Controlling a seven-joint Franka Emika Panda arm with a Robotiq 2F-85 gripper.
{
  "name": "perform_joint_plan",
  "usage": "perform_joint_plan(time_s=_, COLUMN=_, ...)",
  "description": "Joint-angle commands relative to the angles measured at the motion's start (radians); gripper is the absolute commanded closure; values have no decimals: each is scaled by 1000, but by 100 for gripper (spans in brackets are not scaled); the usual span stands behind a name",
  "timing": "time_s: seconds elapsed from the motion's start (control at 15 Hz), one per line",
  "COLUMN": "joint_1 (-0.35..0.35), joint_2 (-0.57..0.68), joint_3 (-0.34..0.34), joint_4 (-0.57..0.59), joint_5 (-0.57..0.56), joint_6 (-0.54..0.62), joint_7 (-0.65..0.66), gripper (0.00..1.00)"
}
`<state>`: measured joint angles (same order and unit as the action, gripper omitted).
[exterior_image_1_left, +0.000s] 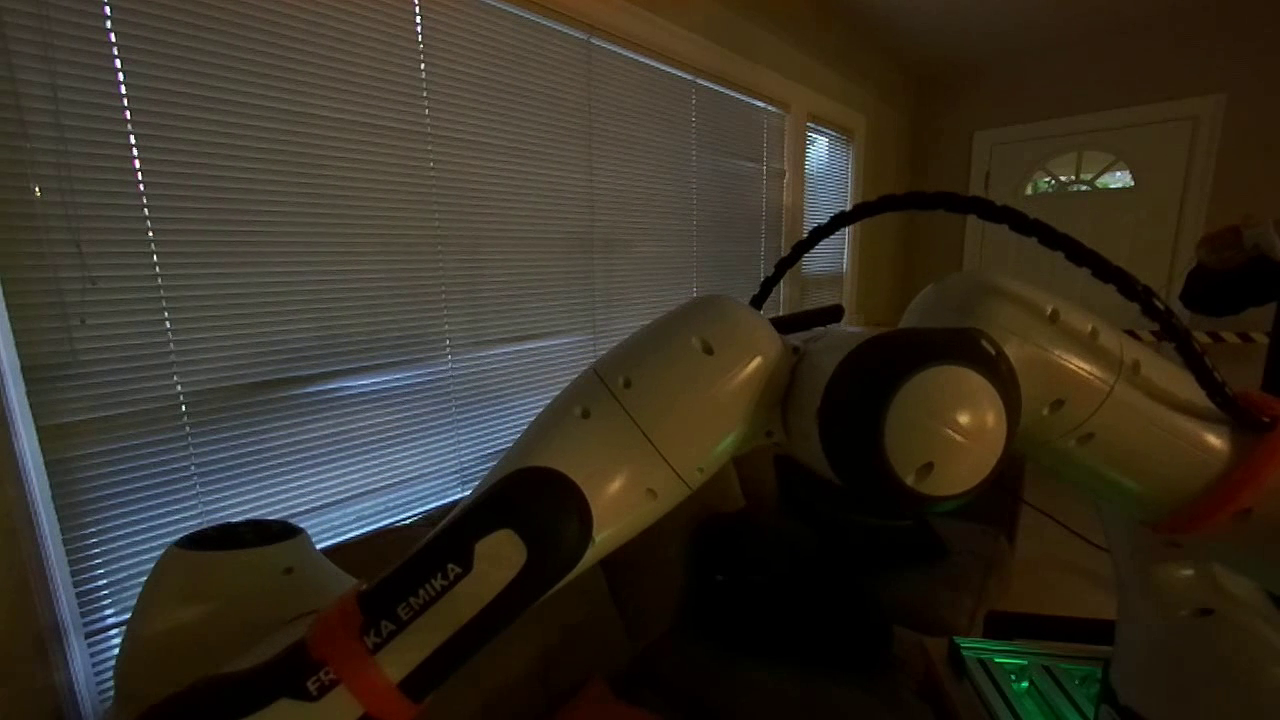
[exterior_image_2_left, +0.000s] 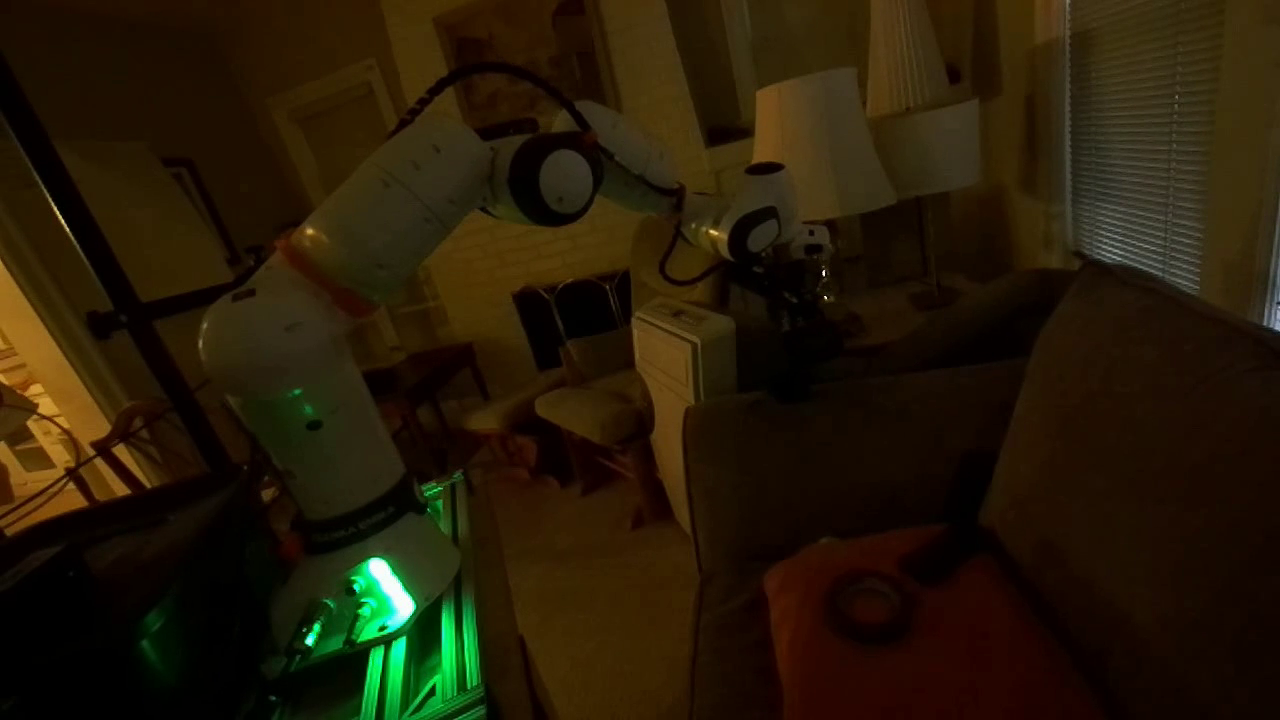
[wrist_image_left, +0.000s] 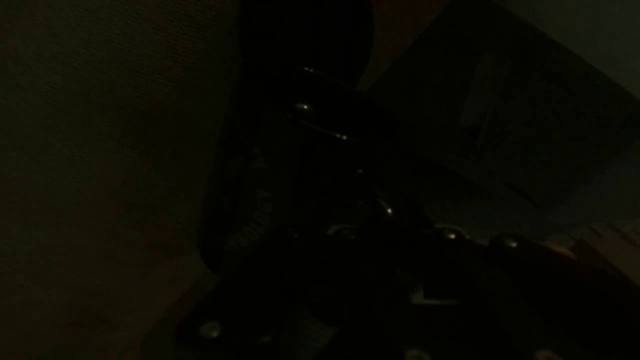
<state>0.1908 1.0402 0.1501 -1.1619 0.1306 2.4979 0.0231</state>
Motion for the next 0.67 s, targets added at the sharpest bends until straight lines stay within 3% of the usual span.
perform_joint_plan(time_s=0.0, joint_1=25, joint_2=27, joint_3=-8, joint_4=63, joint_5=-35, joint_6=21, joint_7=-16, gripper=98)
perform_joint_plan(time_s=0.6, joint_1=43, joint_2=10, joint_3=-17, joint_4=45, joint_5=-67, joint_6=78, joint_7=-20, gripper=98)
